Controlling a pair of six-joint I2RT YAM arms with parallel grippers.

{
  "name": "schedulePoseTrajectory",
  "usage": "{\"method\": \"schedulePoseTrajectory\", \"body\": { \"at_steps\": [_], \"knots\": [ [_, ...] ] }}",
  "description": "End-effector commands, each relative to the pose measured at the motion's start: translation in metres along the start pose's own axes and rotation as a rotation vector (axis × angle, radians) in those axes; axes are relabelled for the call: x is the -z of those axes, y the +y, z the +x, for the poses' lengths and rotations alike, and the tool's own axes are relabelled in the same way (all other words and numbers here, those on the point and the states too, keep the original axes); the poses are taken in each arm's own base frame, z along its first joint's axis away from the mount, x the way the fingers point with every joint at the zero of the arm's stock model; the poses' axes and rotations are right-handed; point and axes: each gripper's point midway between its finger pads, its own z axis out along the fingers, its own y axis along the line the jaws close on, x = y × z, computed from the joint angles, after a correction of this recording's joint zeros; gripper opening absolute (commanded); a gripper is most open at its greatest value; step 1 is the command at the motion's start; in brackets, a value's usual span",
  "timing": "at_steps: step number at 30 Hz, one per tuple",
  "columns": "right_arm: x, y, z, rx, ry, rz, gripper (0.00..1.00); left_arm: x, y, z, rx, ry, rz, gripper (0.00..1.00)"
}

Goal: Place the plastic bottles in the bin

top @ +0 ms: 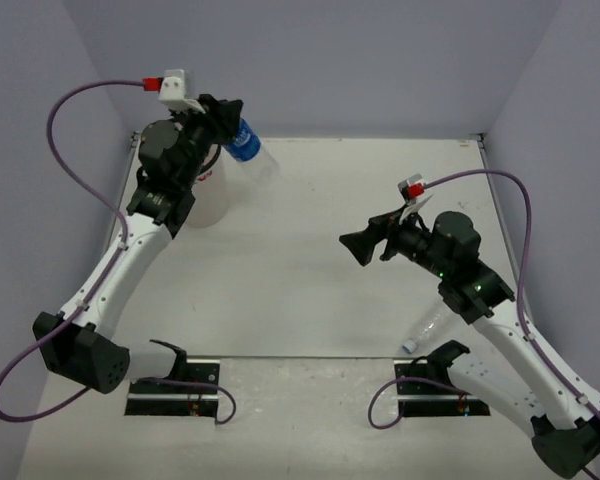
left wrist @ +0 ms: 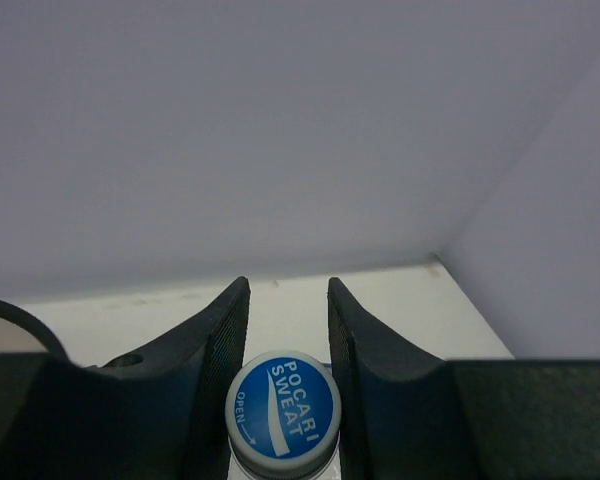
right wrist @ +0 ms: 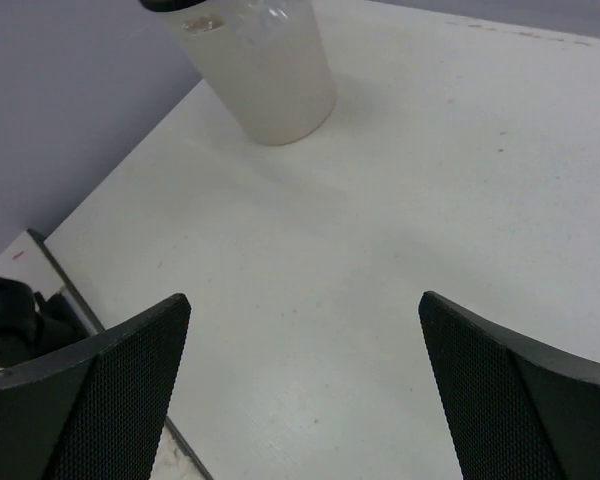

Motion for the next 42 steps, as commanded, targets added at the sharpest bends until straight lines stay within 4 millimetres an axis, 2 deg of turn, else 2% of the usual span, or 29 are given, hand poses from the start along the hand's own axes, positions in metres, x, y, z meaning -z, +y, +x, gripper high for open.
{"method": "schedulePoseTrajectory", "body": {
  "at_steps": [1,4,5,7,11,14,18,21,24,25,26,27,29,30,33,35,37,42],
  "knots": [
    [0.004,-0.027,0.013,-0.031,0.008,0.146,0.99,0.027,0.061,-0.115,-0.165,-0.361,-0.405,0.0],
    [0.005,-0.039,0.016,-0.05,0.002,0.212,0.99,0.023,0.106,-0.13,-0.183,-0.372,-0.558,0.0],
    [0.006,-0.041,0.016,-0.059,-0.002,0.224,0.99,0.017,0.114,-0.127,-0.182,-0.36,-0.578,0.0],
    [0.008,-0.046,0.02,-0.064,0.002,0.255,0.99,0.014,0.145,-0.125,-0.189,-0.364,-0.654,0.0],
    [0.012,-0.057,0.028,-0.081,0.007,0.314,0.99,0.012,0.18,-0.119,-0.213,-0.356,-0.724,0.0],
    [0.015,-0.069,0.033,-0.094,0.004,0.376,0.99,0.014,0.204,-0.106,-0.208,-0.325,-0.784,0.0],
    [0.021,-0.077,0.038,-0.11,0.007,0.428,0.99,0.016,0.229,-0.069,-0.188,-0.261,-0.841,0.0],
    [0.024,-0.08,0.04,-0.109,-0.001,0.445,0.99,0.019,0.253,-0.03,-0.161,-0.195,-0.873,0.03],
    [0.026,-0.083,0.045,-0.12,0.007,0.461,0.99,0.014,0.272,0.004,-0.144,-0.106,-0.896,0.07],
    [0.026,-0.083,0.046,-0.127,0.007,0.466,0.99,0.012,0.276,0.011,-0.141,-0.083,-0.9,0.09],
    [0.027,-0.084,0.048,-0.136,0.006,0.471,0.99,0.01,0.28,0.019,-0.139,-0.053,-0.908,0.18],
    [0.029,-0.085,0.051,-0.146,0.005,0.476,0.99,0.01,0.283,0.027,-0.138,-0.022,-0.916,0.29],
    [0.031,-0.087,0.058,-0.164,0.003,0.483,0.99,0.005,0.285,0.034,-0.132,0.004,-0.906,0.59],
    [0.031,-0.089,0.06,-0.168,0.007,0.491,0.99,0.003,0.284,0.037,-0.131,0.015,-0.897,0.66],
    [0.034,-0.089,0.064,-0.179,0.003,0.494,0.99,-0.001,0.279,0.041,-0.131,0.04,-0.853,0.69],
    [0.037,-0.089,0.062,-0.195,-0.004,0.505,0.99,0.003,0.276,0.039,-0.127,0.041,-0.853,0.93],
    [0.042,-0.091,0.061,-0.234,-0.013,0.536,0.99,0.008,0.272,0.034,-0.124,0.031,-0.848,1.0],
    [0.062,-0.099,0.065,-0.334,-0.054,0.625,0.99,0.019,0.257,0.014,-0.126,-0.011,-0.822,1.0]
  ]
}}
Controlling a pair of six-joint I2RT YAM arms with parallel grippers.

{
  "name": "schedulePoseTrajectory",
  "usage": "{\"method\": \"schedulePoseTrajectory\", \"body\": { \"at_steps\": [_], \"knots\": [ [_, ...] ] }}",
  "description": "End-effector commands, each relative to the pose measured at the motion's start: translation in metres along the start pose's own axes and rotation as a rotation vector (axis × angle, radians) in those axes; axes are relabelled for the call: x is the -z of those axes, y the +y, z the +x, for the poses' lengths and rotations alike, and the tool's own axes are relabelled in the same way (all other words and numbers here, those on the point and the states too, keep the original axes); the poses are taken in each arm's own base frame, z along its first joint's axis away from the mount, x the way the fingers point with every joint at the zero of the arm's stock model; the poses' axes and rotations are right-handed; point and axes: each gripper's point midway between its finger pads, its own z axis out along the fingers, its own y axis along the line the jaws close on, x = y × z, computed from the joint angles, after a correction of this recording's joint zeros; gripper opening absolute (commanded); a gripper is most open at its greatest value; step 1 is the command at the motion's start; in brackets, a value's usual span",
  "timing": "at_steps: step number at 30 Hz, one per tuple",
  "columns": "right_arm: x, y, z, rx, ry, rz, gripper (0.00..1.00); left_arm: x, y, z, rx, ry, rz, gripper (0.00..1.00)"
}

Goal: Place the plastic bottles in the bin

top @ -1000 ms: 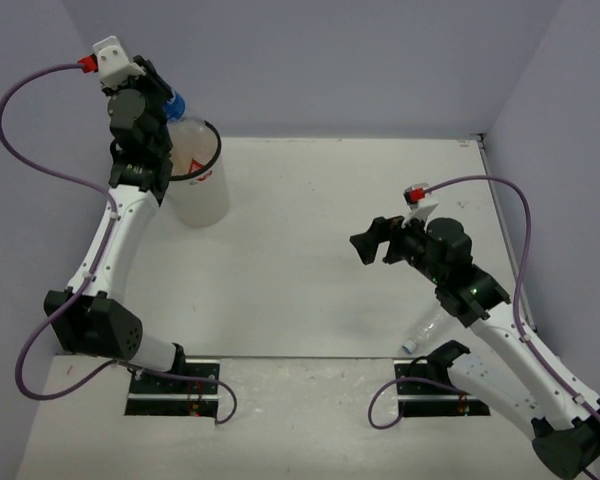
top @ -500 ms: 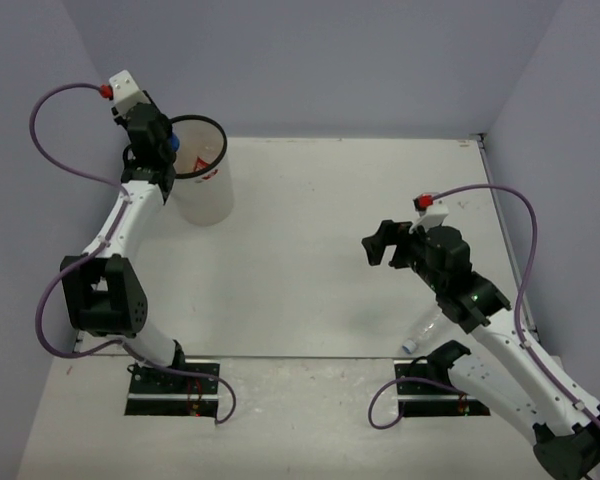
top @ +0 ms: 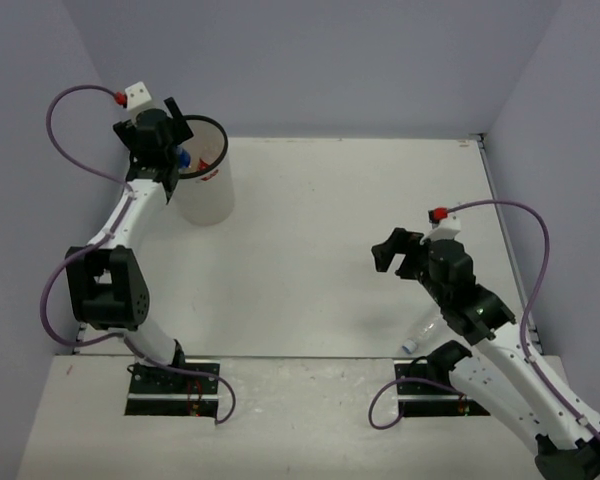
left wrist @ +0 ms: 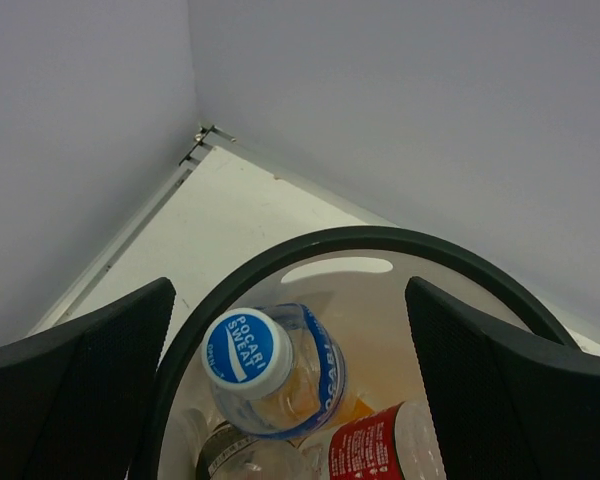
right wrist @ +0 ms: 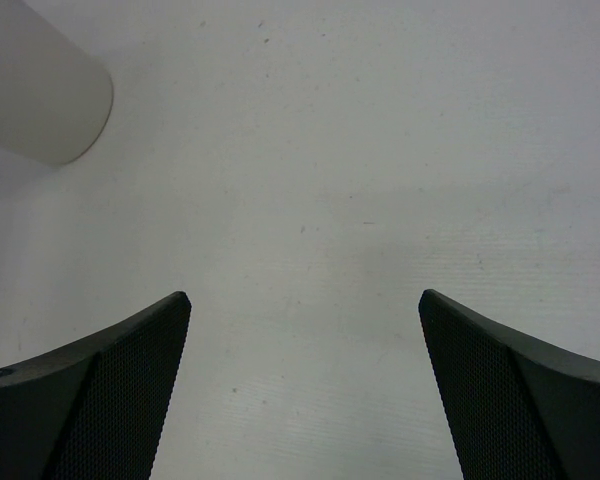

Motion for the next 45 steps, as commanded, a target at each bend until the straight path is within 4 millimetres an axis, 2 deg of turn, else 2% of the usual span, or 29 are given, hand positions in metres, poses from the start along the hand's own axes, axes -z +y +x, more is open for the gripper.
{"method": "schedulePoseTrajectory", "body": {
  "at_steps": [1,8,9,14,18,21,22,24,26,27,28,30,34,38,43,45],
  "knots": [
    [0.017,-0.016,-0.009,-0.134,-0.05,0.094,0.99,0.031,-0.002,-0.052,0.064,-0.1,0.046,1.0],
    [0.044,-0.037,0.003,-0.241,-0.01,0.205,0.99,0.06,-0.009,-0.081,0.106,-0.142,0.13,1.0],
    [0.049,-0.042,0.012,-0.255,0.028,0.236,0.99,0.064,-0.012,-0.085,0.107,-0.144,0.151,1.0],
    [0.072,-0.063,0.036,-0.311,0.156,0.398,0.99,0.076,-0.031,-0.085,0.119,-0.07,0.251,1.0],
    [0.093,-0.092,0.054,-0.348,0.204,0.591,0.99,0.093,-0.059,-0.069,0.13,0.019,0.425,1.0],
    [0.097,-0.106,0.049,-0.328,0.167,0.649,0.99,0.111,-0.088,-0.048,0.151,0.088,0.519,1.0],
    [0.097,-0.11,0.047,-0.329,0.155,0.67,0.99,0.117,-0.096,-0.04,0.147,0.106,0.535,1.0],
    [0.097,-0.12,0.044,-0.355,0.146,0.73,0.99,0.142,-0.126,-0.018,0.099,0.131,0.579,1.0],
    [0.092,-0.127,0.045,-0.369,0.161,0.76,0.99,0.158,-0.137,-0.009,0.083,0.131,0.578,1.0],
    [0.085,-0.13,0.049,-0.371,0.187,0.755,0.99,0.17,-0.146,0.004,0.072,0.153,0.611,1.0],
    [0.077,-0.13,0.055,-0.372,0.221,0.739,0.99,0.174,-0.143,0.014,0.087,0.178,0.608,1.0],
    [0.072,-0.136,0.054,-0.409,0.218,0.761,0.99,0.178,-0.135,0.035,0.094,0.218,0.601,1.0],
    [0.057,-0.149,0.049,-0.445,0.189,0.776,0.99,0.191,-0.121,0.046,0.102,0.226,0.615,1.0],
    [0.035,-0.155,0.066,-0.507,0.237,0.747,0.99,0.203,-0.111,0.052,0.121,0.206,0.641,1.0],
    [0.025,-0.172,0.075,-0.553,0.23,0.798,0.99,0.208,-0.109,0.064,0.118,0.224,0.668,1.0],
    [0.021,-0.179,0.089,-0.571,0.263,0.826,0.99,0.207,-0.108,0.067,0.117,0.23,0.658,1.0]
  ]
}}
